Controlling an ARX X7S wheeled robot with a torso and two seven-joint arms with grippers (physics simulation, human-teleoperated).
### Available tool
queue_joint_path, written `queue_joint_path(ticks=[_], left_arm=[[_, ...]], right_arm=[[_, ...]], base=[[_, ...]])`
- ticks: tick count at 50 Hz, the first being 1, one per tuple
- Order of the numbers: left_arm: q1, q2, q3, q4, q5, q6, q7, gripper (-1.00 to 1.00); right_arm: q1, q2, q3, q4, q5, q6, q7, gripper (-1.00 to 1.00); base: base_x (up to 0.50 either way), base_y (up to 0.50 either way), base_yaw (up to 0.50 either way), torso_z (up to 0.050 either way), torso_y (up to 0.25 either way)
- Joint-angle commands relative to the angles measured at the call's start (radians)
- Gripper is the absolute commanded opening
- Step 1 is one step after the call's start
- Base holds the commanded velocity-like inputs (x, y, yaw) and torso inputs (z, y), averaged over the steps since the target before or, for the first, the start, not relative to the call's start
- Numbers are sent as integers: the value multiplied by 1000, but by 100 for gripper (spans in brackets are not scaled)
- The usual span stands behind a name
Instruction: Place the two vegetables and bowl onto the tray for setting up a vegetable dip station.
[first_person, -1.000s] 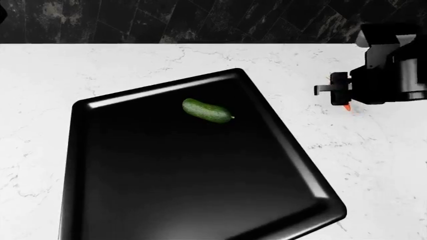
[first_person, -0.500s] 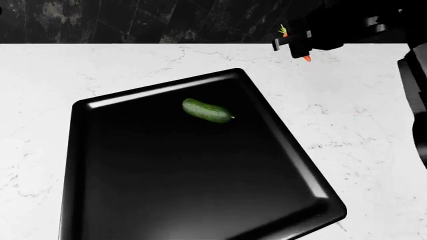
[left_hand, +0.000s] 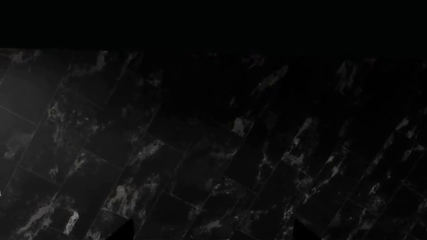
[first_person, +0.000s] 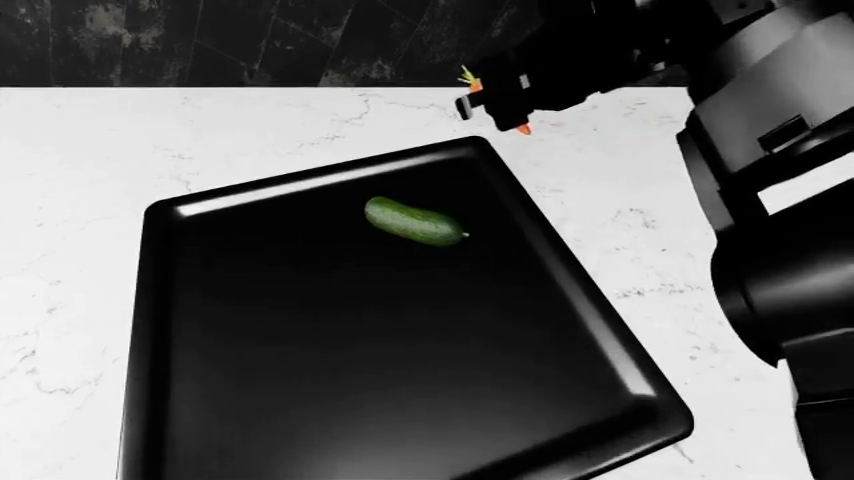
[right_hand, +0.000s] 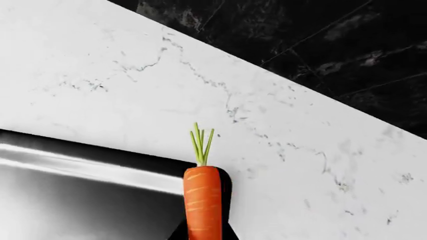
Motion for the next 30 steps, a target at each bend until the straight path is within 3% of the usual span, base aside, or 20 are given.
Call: queue_joint_path(ticks=[1, 12, 30], left_arm=[[-2, -2, 3, 0, -1, 2, 0, 100], [0, -3, 7, -3, 4, 6, 5, 100], [-2, -5, 11, -2, 3, 10, 4, 100]], right_arm=[[-4, -19, -141, -40, 164, -5, -23, -100], [11, -18, -221, -91, 264, 26, -28, -100], [-44, -4, -223, -107, 300, 44, 7, -100]], base=[[0, 0, 0, 0, 0], [0, 0, 0, 0, 0], [0, 0, 0, 0, 0]])
